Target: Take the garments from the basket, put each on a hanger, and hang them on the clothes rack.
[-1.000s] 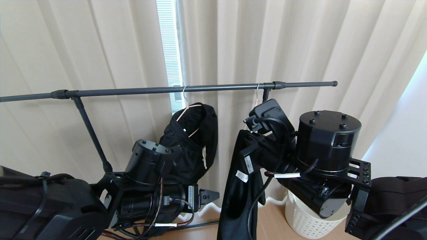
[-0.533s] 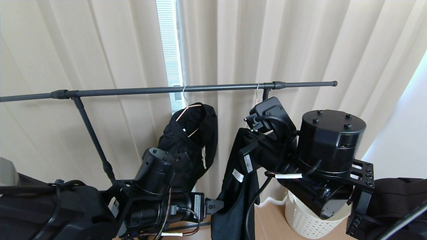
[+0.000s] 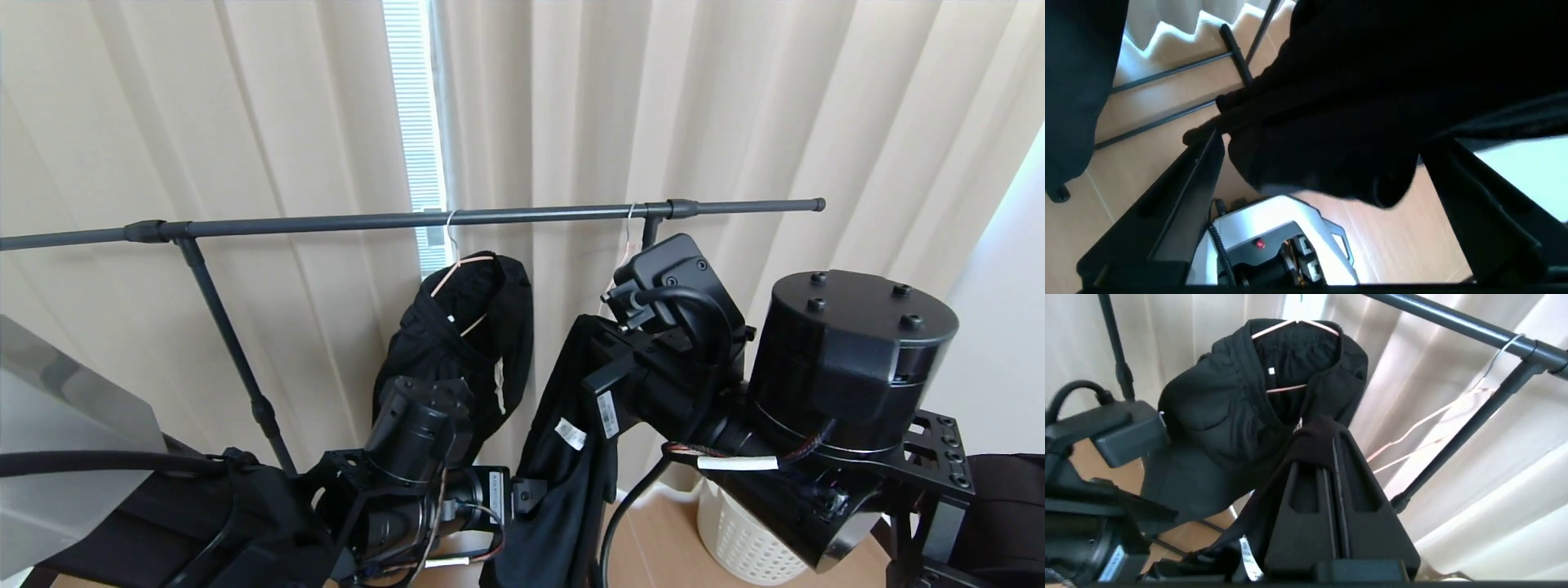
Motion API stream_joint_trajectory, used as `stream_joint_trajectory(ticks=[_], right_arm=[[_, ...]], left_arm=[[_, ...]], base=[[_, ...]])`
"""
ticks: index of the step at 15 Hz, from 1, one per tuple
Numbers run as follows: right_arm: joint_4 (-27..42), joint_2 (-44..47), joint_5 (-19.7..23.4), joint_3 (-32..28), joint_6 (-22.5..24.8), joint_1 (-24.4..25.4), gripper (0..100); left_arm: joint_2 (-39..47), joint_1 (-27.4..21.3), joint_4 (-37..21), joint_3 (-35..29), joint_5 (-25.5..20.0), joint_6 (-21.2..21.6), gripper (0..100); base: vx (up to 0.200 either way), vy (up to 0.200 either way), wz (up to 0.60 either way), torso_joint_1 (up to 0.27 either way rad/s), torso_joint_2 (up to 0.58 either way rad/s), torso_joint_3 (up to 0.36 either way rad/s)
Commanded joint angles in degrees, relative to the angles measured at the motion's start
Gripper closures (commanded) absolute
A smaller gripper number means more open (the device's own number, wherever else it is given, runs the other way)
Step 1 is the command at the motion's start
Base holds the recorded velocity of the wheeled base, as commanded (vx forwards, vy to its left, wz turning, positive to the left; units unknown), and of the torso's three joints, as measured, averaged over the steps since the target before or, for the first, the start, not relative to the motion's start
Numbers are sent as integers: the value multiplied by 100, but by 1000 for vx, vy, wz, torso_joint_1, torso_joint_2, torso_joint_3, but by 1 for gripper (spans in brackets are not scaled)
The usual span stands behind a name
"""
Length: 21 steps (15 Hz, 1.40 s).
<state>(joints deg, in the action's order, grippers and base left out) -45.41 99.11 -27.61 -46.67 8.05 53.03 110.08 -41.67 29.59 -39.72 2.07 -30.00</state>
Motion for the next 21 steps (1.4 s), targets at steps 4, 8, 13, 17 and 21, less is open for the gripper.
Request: stream_joint_trajectory(ticks=[4, 8, 13, 17, 21], right_arm=[[-91, -102, -7, 0, 4, -21, 100], [-108, -164, -7, -9, 13, -416, 100], [-64, -146, 1, 8, 92, -970, 100], [-100, -173, 10, 290, 567, -1313, 100], [-100, -305, 10, 791, 1103, -1321, 100]], left_arm=[[66, -8, -6, 17, 30, -6, 0], [-13, -8, -6, 78, 74, 12, 0], [-646, 10, -23, 271, 74, 293, 100], [-1138, 150, -111, 324, 74, 592, 100], [-1964, 423, -568, 342, 56, 1084, 100]], base=[[0, 0, 0, 0, 0, 0], [0, 0, 0, 0, 0, 0], [0, 0, 0, 0, 0, 0], [0, 0, 0, 0, 0, 0], [0, 0, 0, 0, 0, 0]])
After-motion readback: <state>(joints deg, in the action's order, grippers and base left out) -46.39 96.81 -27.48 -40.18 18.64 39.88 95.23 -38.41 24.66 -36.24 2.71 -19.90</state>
